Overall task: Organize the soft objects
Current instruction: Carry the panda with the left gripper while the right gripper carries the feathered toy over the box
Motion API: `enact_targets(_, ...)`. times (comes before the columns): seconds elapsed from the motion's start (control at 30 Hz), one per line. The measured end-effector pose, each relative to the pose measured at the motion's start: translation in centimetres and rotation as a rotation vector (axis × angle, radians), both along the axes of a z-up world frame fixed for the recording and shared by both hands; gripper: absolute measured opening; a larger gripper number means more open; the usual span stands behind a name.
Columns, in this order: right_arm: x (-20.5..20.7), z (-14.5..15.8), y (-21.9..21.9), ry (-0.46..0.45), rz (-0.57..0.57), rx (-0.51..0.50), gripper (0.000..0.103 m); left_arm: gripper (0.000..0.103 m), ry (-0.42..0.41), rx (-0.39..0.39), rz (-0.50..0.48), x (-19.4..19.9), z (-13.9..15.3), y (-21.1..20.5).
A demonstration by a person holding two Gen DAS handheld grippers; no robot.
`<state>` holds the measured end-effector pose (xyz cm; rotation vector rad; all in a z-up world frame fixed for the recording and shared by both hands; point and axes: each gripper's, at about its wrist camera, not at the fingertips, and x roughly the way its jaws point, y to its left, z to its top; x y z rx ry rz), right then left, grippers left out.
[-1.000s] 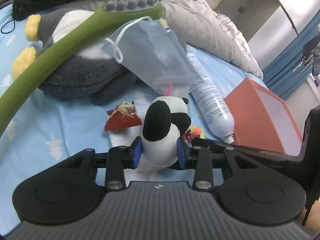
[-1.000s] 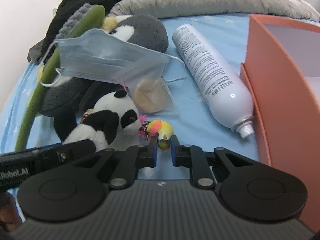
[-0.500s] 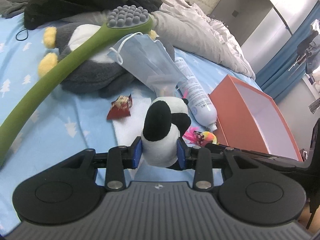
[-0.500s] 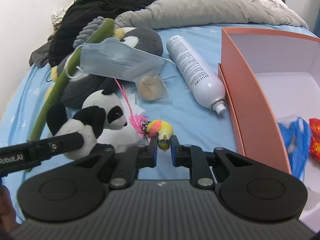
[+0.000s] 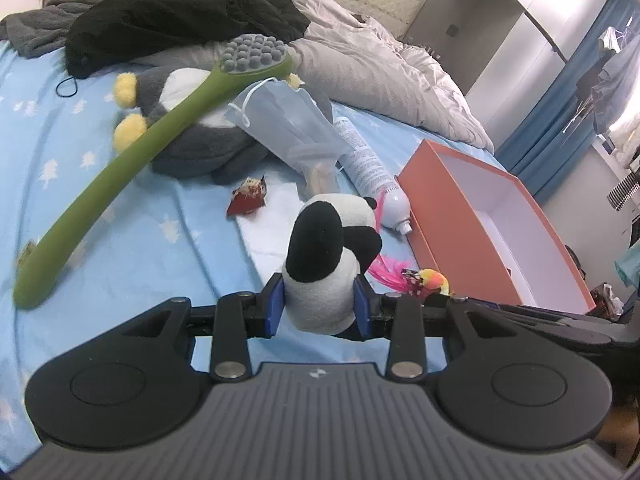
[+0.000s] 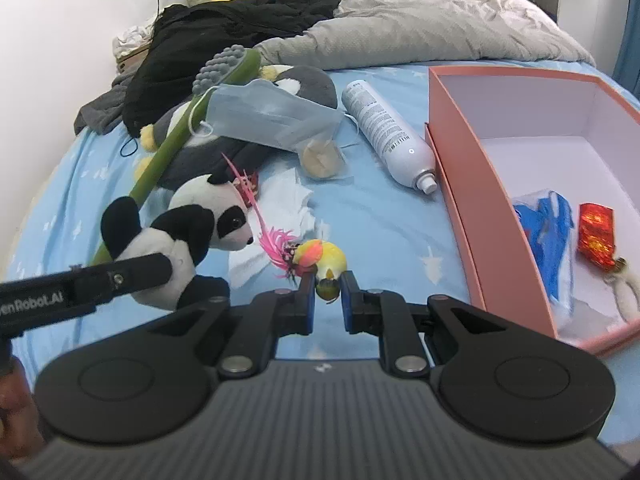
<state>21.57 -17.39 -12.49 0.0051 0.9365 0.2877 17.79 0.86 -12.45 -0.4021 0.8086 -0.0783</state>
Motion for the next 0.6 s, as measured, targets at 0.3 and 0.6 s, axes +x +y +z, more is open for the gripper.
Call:
enact_targets(0.3,-4.4,1.9,-0.4,-0.027,-0.014,0.015,0.017,0.041,-0.007,-0.003,-0.003,-3.9,0.7,0.3)
enact_targets(0.6,-5.8,5.3,-1.9,-0.118,-0.046,0.029,0.017,0.041,-0.082,-0.015,-0.019,-3.9,3.9,-0.6)
